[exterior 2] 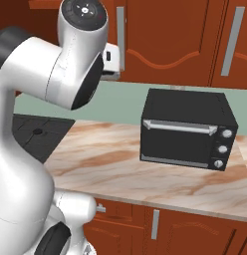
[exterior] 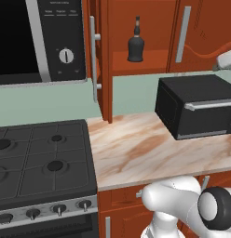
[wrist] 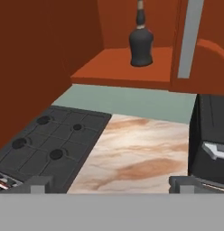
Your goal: Get the candle and the liquor from the cabinet and move them to the dining counter.
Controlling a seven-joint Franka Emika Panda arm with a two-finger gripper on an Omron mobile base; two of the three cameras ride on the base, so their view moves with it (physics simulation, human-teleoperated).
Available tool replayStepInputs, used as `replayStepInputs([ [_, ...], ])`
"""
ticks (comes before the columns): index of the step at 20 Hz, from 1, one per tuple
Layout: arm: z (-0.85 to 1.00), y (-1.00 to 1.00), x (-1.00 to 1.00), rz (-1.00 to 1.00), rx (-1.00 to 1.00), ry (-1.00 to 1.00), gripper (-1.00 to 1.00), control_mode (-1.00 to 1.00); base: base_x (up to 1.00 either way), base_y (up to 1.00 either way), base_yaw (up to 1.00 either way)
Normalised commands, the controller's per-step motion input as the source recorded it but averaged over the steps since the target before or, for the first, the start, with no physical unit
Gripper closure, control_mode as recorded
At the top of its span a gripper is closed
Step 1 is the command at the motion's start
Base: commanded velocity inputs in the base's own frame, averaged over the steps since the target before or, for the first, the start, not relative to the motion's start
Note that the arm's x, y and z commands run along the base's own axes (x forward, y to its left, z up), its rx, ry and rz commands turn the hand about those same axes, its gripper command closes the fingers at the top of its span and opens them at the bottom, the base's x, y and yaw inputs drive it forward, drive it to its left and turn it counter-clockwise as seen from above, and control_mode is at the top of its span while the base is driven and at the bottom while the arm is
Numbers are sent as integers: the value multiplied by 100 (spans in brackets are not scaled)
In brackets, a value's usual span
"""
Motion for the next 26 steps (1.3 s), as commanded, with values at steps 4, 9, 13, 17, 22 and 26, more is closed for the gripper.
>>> replayStepInputs([
  [4, 6, 0, 52, -9, -4, -12, -100, -100, 0, 0, 0],
  [9, 5, 0, 54, -11, -1, -13, -100, -100, 0, 0, 0],
  [13, 0, -4, 55, -7, -1, -13, -100, -100, 0, 0, 0],
  [17, 0, 0, 68, -10, -1, 0, -100, -100, 0, 0, 0],
  [22, 7, 0, 54, -7, 0, 0, -100, -100, 0, 0, 0],
  [26, 12, -10, 45, -5, 0, 1, -100, -100, 0, 0, 0],
])
